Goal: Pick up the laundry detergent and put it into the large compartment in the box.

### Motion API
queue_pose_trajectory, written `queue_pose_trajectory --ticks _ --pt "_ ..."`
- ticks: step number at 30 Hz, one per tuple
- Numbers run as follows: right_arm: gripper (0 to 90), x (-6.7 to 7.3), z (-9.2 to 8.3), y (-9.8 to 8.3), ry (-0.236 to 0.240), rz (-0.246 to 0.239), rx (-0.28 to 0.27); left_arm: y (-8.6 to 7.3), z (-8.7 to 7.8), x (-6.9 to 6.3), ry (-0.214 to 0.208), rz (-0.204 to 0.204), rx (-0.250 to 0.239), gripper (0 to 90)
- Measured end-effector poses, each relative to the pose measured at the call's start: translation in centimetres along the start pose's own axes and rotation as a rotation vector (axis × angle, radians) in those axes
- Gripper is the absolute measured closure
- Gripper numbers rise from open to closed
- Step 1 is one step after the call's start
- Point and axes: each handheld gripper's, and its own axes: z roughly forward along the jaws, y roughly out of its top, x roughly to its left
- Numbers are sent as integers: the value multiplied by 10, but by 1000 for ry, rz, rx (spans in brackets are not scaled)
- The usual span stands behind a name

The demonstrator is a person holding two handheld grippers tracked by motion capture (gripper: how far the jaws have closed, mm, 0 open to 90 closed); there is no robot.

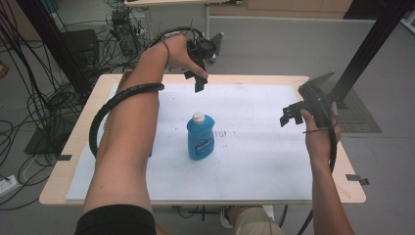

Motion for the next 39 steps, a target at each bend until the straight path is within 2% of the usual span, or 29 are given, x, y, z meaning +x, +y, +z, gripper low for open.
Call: queue_pose_trajectory --ticks 18,34,39 --pt "57 1 -1 -3 2 -2 -4 -5 -4 -1 -22 -3 -1 65" --pt "57 3 -3 -6 6 -7 -8 -10 -12 -13 -55 23 -5 66" --pt "57 6 -5 -6 3 -7 -7 -10 -15 -23 -62 44 0 64"
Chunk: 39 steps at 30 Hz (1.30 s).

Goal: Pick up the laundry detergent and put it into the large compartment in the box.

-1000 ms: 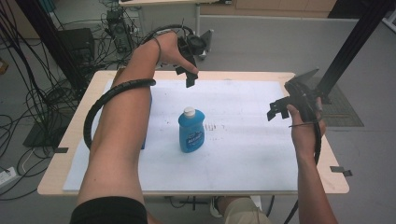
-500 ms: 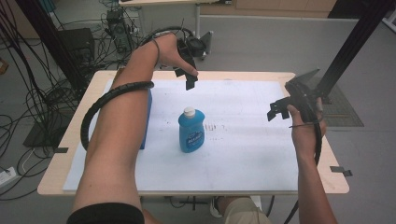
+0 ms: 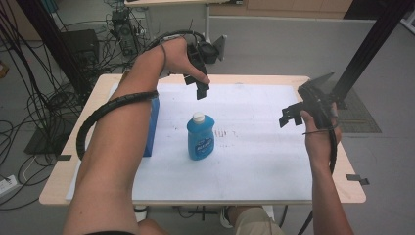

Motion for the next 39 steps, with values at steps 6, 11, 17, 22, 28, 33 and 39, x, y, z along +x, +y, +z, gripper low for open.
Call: queue_pose_trajectory --ticks 6,11,17,22,28,33,39 --pt "57 2 -1 -1 1 -10 -1 0 -1 -11 -24 32 2 61" --pt "57 3 -3 -2 1 -12 -3 0 2 -18 -44 46 9 59" --pt "57 3 -5 -4 2 -13 -9 0 6 -27 -55 71 14 59" --pt "57 3 -6 -7 3 -14 -9 0 9 -33 -68 86 12 59" --pt "57 1 -7 -9 4 -13 -13 0 18 -38 -86 92 15 58" --pt "57 0 -7 -9 6 -9 -12 1 30 -41 -92 88 28 58" --pt "57 0 -7 -10 6 -15 -14 1 44 -42 -95 76 45 58"
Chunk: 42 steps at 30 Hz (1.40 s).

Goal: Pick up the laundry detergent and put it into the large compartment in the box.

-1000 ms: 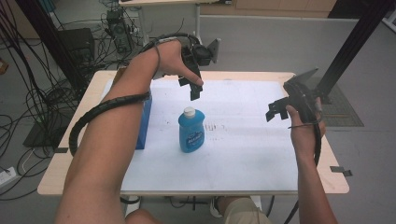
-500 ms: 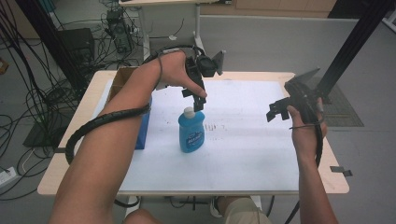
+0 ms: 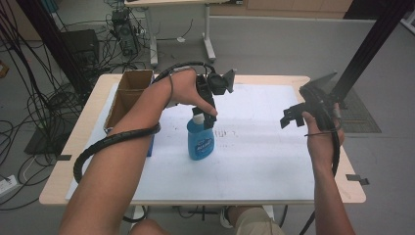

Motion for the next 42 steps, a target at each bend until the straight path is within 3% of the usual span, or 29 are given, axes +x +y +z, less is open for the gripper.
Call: queue_pose_trajectory --ticks 15,42 --pt "57 -2 3 0 1 1 5 5 35 1 -1 -24 36 59" --pt "57 -6 10 2 2 10 21 8 63 1 -10 -26 62 58"
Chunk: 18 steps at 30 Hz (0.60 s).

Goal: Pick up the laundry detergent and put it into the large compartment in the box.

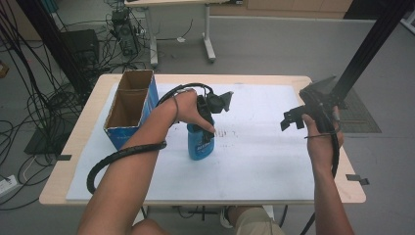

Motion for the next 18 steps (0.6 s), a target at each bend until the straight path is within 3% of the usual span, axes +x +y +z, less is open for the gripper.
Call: queue_pose_trajectory --ticks 18 --pt "57 1 0 -1 -2 -2 -5 -4 -3 0 4 -4 -14 59"
